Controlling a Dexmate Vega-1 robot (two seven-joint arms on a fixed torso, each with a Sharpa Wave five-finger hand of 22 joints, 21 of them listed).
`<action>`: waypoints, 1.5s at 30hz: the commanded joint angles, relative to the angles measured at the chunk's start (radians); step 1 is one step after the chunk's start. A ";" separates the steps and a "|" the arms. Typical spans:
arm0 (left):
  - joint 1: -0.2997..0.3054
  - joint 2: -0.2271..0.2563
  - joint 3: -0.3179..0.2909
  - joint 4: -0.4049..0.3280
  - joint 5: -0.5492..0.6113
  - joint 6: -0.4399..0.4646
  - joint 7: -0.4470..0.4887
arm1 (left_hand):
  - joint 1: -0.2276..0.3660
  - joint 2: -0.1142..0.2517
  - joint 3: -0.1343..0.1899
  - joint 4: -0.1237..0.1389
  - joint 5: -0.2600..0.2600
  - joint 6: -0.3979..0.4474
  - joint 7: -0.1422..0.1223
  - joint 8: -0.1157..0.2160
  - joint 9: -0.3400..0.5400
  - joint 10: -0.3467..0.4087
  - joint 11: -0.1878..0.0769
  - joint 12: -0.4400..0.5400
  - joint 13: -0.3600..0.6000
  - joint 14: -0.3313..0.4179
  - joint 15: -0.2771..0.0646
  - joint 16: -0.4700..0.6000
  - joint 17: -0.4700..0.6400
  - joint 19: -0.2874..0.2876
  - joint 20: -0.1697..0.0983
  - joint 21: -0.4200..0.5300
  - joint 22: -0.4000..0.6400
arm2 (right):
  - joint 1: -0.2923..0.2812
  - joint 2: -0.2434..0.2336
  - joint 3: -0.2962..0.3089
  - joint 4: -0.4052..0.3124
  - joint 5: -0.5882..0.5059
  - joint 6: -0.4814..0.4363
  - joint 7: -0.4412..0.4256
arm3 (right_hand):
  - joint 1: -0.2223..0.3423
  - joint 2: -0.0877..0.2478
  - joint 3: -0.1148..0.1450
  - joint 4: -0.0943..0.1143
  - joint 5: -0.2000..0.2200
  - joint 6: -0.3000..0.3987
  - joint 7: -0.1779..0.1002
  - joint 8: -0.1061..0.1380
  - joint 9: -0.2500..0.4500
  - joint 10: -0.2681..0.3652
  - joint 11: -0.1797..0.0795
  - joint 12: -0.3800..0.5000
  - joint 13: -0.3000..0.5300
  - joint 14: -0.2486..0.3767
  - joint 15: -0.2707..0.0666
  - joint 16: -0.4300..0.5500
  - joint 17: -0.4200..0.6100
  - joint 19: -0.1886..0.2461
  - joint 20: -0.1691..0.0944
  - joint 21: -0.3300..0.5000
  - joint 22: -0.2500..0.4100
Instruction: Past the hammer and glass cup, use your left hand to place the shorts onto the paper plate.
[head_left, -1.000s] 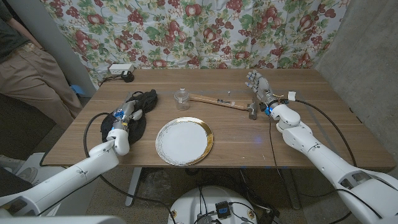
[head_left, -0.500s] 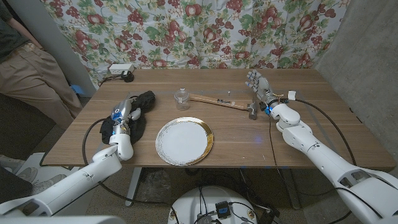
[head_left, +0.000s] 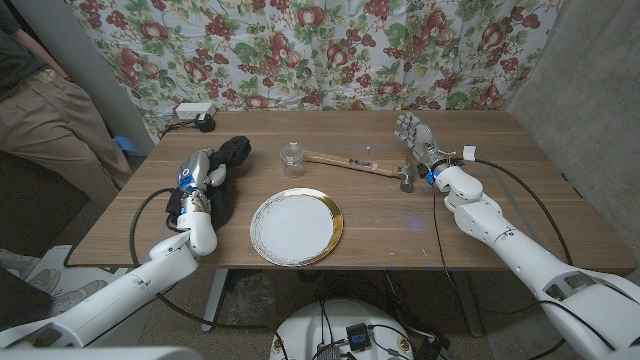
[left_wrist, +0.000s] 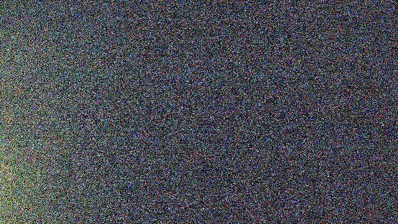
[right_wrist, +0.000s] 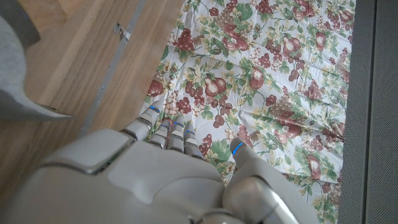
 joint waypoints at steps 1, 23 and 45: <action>0.030 0.007 -0.033 -0.068 0.021 0.000 0.019 | 0.155 0.142 -0.001 0.001 0.000 0.029 0.019 0.003 0.010 0.008 0.007 0.013 0.015 0.101 -0.184 0.010 0.012 -0.008 -0.097 0.014 0.001 | -0.007 -0.008 0.002 -0.017 -0.003 0.004 -0.004 | 0.006 0.043 0.005 -0.002 -0.002 0.006 0.004 0.001 0.003 0.004 -0.002 0.002 0.002 0.005 -0.005 0.003 0.003 0.002 -0.033 0.002 0.003; 0.076 0.036 -0.091 -0.169 0.056 -0.018 0.009 | 0.167 0.136 -0.001 0.006 0.000 0.038 0.019 -0.001 0.037 0.008 0.006 0.024 0.063 0.104 -0.186 0.008 0.044 -0.024 -0.102 0.060 -0.010 | -0.040 -0.031 0.011 -0.085 -0.004 -0.004 -0.021 | 0.006 0.043 0.005 -0.003 -0.002 0.006 0.004 0.001 0.003 0.006 -0.001 0.002 0.002 0.006 -0.006 0.004 0.003 0.002 -0.034 0.002 0.003; 0.084 0.059 -0.119 -0.206 0.091 -0.084 -0.028 | 0.172 0.130 0.002 0.008 -0.002 0.046 0.014 -0.010 0.055 0.006 0.003 0.027 0.102 0.112 -0.189 0.004 0.070 -0.040 -0.108 0.097 -0.023 | -0.047 -0.033 0.012 -0.094 -0.007 0.003 -0.021 | 0.006 0.043 0.005 -0.003 -0.002 0.007 0.004 0.001 0.003 0.006 -0.001 0.002 0.002 0.007 -0.007 0.004 0.002 0.003 -0.034 0.003 0.003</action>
